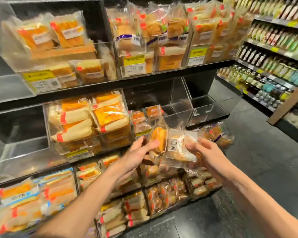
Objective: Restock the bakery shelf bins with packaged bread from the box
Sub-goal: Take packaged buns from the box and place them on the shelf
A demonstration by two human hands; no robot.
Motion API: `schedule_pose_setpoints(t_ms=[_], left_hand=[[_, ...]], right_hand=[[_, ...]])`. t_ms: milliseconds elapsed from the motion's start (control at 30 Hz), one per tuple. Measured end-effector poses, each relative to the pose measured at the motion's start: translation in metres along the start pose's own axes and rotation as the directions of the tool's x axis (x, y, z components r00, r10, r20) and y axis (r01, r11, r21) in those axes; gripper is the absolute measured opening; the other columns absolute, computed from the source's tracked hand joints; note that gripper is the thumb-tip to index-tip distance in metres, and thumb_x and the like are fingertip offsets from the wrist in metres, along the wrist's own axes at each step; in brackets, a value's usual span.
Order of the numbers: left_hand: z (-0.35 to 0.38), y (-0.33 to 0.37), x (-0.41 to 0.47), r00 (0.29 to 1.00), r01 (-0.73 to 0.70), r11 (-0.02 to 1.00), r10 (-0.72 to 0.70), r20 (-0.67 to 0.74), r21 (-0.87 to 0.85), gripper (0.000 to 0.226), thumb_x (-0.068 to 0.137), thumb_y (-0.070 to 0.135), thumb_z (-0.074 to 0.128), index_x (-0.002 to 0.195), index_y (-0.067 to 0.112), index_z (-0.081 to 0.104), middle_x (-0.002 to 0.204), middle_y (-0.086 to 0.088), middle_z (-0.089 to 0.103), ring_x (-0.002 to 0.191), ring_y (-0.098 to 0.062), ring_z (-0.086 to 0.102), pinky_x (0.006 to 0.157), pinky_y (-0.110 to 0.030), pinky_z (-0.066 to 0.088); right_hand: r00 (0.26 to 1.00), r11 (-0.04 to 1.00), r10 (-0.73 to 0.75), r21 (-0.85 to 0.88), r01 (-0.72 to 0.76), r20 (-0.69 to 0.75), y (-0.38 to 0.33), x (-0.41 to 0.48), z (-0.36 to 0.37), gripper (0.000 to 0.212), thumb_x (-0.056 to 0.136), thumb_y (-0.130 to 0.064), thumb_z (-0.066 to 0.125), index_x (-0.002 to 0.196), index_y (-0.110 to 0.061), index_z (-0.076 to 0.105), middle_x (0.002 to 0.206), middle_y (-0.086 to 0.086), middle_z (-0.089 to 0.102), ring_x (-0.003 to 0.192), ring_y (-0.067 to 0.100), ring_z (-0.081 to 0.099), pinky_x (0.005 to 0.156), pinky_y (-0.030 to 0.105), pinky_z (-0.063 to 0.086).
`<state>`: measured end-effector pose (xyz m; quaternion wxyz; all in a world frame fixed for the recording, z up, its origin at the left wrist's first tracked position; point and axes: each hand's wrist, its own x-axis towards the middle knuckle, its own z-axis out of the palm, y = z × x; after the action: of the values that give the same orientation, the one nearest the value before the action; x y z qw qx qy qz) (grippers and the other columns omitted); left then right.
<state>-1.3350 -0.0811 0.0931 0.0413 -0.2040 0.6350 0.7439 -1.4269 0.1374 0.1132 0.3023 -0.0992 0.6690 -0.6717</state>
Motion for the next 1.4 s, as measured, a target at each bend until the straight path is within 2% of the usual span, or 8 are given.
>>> schedule_pose_setpoints(t_ms=[200, 333, 500, 700, 833, 933, 1100, 1400], left_hand=[[0.014, 0.028, 0.078, 0.993, -0.055, 0.993, 0.065, -0.094, 0.109, 0.031, 0.079, 0.038, 0.080, 0.093, 0.035, 0.052, 0.090, 0.025, 0.063, 0.075, 0.024, 0.057, 0.071, -0.007, 0.043], [0.025, 0.045, 0.120, 0.976, -0.089, 0.981, 0.120, -0.180, 0.174, 0.061, 0.063, 0.053, 0.084, 0.113, 0.032, 0.054, 0.109, 0.004, 0.072, 0.098, -0.003, 0.067, 0.093, -0.027, 0.050], [0.050, 0.062, 0.159, 0.909, -0.125, 0.929, 0.248, -0.335, 0.348, 0.070, 0.065, 0.043, 0.086, 0.121, 0.036, 0.044, 0.120, 0.000, 0.065, 0.113, -0.013, 0.062, 0.100, -0.026, 0.046], [0.057, 0.082, 0.176, 0.840, -0.103, 0.829, 0.369, -0.398, 0.550, 0.066, 0.073, 0.020, 0.088, 0.121, 0.034, 0.045, 0.115, 0.021, 0.054, 0.102, 0.005, 0.058, 0.087, -0.021, 0.053], [0.049, 0.082, 0.176, 0.782, -0.045, 0.767, 0.426, -0.455, 0.641, 0.076, 0.069, 0.026, 0.090, 0.121, 0.042, 0.037, 0.111, 0.034, 0.042, 0.099, 0.015, 0.051, 0.081, -0.011, 0.050], [0.034, 0.086, 0.179, 0.789, -0.035, 0.740, 0.434, -0.436, 0.672, 0.089, 0.065, 0.022, 0.092, 0.130, 0.037, 0.033, 0.116, 0.030, 0.047, 0.102, 0.015, 0.052, 0.082, -0.009, 0.048], [-0.002, 0.083, 0.184, 0.801, -0.039, 0.496, 0.535, -0.270, 0.867, 0.098, 0.062, 0.025, 0.093, 0.142, 0.018, 0.037, 0.129, -0.001, 0.055, 0.122, -0.012, 0.044, 0.102, -0.043, 0.047], [-0.019, 0.081, 0.227, 0.982, 0.011, 0.333, 0.173, -0.072, 0.943, 0.085, 0.066, 0.059, 0.082, 0.133, 0.032, 0.037, 0.123, 0.005, 0.060, 0.109, -0.018, 0.056, 0.088, -0.038, 0.047]], right_hand=[[1.000, 0.998, 0.013, -0.056, -0.012, 0.027, -0.028, 0.083, -0.042, 0.018, 0.095, -0.014, 0.061, 0.111, -0.015, 0.068, 0.110, 0.004, 0.075, 0.103, 0.016, 0.070, 0.071, 0.037, 0.056], [0.992, 0.990, -0.019, -0.138, 0.037, 0.124, -0.049, 0.150, -0.072, 0.023, 0.092, -0.015, 0.065, 0.115, -0.016, 0.069, 0.112, 0.006, 0.074, 0.108, 0.024, 0.069, 0.096, 0.046, 0.053], [0.963, 0.965, -0.032, -0.242, 0.100, 0.269, -0.078, 0.223, -0.102, 0.016, 0.087, -0.015, 0.072, 0.102, -0.020, 0.072, 0.101, 0.002, 0.077, 0.101, 0.024, 0.071, 0.090, 0.040, 0.055], [0.943, 0.932, 0.034, -0.351, 0.090, 0.331, -0.092, 0.281, -0.113, 0.042, 0.064, -0.053, 0.080, 0.095, -0.026, 0.074, 0.096, 0.000, 0.074, 0.085, 0.021, 0.067, 0.077, 0.043, 0.053], [0.921, 0.927, 0.045, -0.359, 0.105, 0.386, -0.091, 0.295, -0.108, 0.024, 0.078, -0.038, 0.079, 0.097, -0.024, 0.074, 0.097, 0.000, 0.074, 0.080, 0.014, 0.069, 0.069, 0.032, 0.049], [0.922, 0.915, 0.043, -0.386, 0.119, 0.386, -0.098, 0.294, -0.112, 0.017, 0.083, -0.032, 0.076, 0.098, -0.024, 0.074, 0.094, -0.002, 0.076, 0.083, 0.015, 0.071, 0.072, 0.032, 0.051], [0.962, 0.936, 0.035, -0.345, 0.063, 0.271, -0.107, 0.284, -0.122, 0.021, 0.080, -0.037, 0.077, 0.095, -0.022, 0.077, 0.099, 0.006, 0.076, 0.094, 0.025, 0.071, 0.080, 0.042, 0.052], [0.981, 0.969, 0.047, -0.247, 0.002, 0.191, -0.101, 0.255, -0.117, 0.016, 0.092, -0.025, 0.066, 0.100, -0.013, 0.072, 0.089, 0.002, 0.076, 0.069, 0.009, 0.069, 0.053, 0.021, 0.051]])
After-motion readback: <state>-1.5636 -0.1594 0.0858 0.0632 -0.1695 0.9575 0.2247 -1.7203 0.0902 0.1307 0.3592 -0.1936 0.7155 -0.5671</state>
